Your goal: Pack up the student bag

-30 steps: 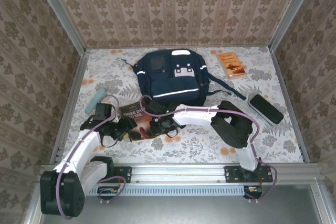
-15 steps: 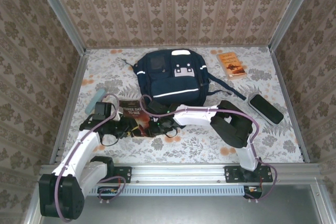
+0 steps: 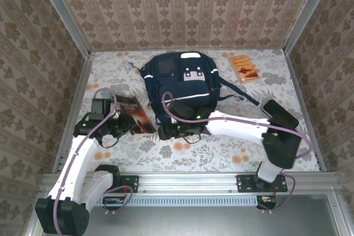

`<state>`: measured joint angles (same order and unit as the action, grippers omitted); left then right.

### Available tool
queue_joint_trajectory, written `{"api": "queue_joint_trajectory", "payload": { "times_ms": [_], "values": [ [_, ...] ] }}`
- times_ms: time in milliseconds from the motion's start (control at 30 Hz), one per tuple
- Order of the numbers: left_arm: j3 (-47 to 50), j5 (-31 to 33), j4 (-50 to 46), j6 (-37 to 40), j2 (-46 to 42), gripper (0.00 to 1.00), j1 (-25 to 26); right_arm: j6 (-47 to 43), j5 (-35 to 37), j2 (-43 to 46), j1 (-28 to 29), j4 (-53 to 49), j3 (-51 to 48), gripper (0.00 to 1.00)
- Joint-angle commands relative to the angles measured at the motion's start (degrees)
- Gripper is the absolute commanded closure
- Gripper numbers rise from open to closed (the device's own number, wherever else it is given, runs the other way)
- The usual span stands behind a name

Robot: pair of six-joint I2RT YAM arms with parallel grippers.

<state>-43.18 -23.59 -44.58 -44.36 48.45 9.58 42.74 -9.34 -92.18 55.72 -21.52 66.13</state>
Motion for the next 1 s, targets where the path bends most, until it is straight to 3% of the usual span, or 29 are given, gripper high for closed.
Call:
{"api": "queue_joint_trajectory", "payload": {
  "times_ms": [0,267,533,667,967],
  "values": [
    [-5.5,2.7,3.1,-3.2,-1.7,0.93,2.6,2.6,0.3,7.8,-2.9,3.2,-4.5,0.26],
    [-11.2,5.5,19.9,-13.6,2.0,0.93,12.7,17.9,-6.9,21.2,-12.1,23.2,-16.7,0.1],
    [-14.3,9.0,33.1,-21.6,7.9,0.92,21.4,34.8,-11.7,19.8,-15.4,43.3,-18.5,0.06],
    [-14.4,11.1,36.8,-25.1,10.0,0.92,24.2,41.8,-10.6,17.7,-15.6,50.7,-18.7,0.06],
    [-13.7,11.1,43.7,-31.7,11.9,0.95,27.1,49.3,-3.4,16.6,-15.7,57.2,-20.1,0.1]
  ]
}}
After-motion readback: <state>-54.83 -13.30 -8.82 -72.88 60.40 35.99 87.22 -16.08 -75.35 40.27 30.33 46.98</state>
